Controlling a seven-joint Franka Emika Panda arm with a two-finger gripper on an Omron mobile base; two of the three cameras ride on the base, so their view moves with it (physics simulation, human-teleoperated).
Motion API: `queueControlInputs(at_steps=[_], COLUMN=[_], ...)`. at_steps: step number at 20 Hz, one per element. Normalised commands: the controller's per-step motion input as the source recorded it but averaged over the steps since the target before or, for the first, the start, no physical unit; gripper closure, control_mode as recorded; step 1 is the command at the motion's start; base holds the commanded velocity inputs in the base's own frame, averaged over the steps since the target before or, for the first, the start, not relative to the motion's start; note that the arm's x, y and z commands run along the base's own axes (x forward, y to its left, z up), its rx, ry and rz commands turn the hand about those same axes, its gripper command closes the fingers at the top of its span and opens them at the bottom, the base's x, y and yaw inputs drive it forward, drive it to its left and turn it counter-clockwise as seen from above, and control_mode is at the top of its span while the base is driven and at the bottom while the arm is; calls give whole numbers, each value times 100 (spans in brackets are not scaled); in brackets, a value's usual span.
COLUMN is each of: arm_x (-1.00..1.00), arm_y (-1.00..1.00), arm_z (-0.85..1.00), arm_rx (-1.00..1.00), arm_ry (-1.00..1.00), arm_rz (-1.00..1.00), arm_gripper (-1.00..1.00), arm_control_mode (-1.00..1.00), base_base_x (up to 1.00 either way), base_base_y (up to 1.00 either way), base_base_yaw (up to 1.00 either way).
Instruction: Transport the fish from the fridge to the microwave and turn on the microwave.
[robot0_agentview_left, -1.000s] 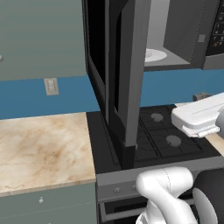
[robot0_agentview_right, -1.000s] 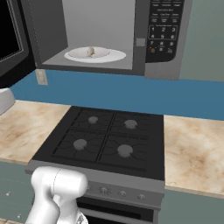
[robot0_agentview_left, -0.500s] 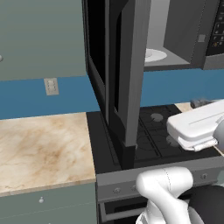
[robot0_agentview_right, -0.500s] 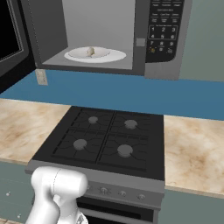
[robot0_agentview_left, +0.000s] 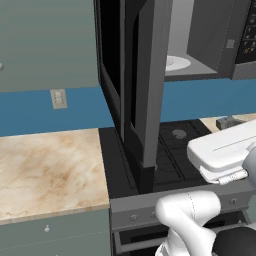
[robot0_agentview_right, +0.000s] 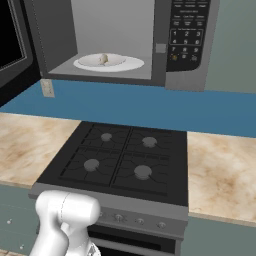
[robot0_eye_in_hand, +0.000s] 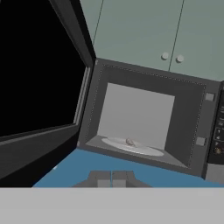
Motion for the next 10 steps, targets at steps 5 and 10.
queueControlInputs(at_steps=[5,10], arm_x=[-13,-11], arm_y=[15,17], arm_z=[0,0], arm_rx=[0,0], arm_ry=[-1,0], arm_rz=[0,0], arm_gripper=[100,100], arm_control_mode=[-100,-100], base_base_x=[0,0], base_base_y=[0,0], base_base_yaw=[0,0])
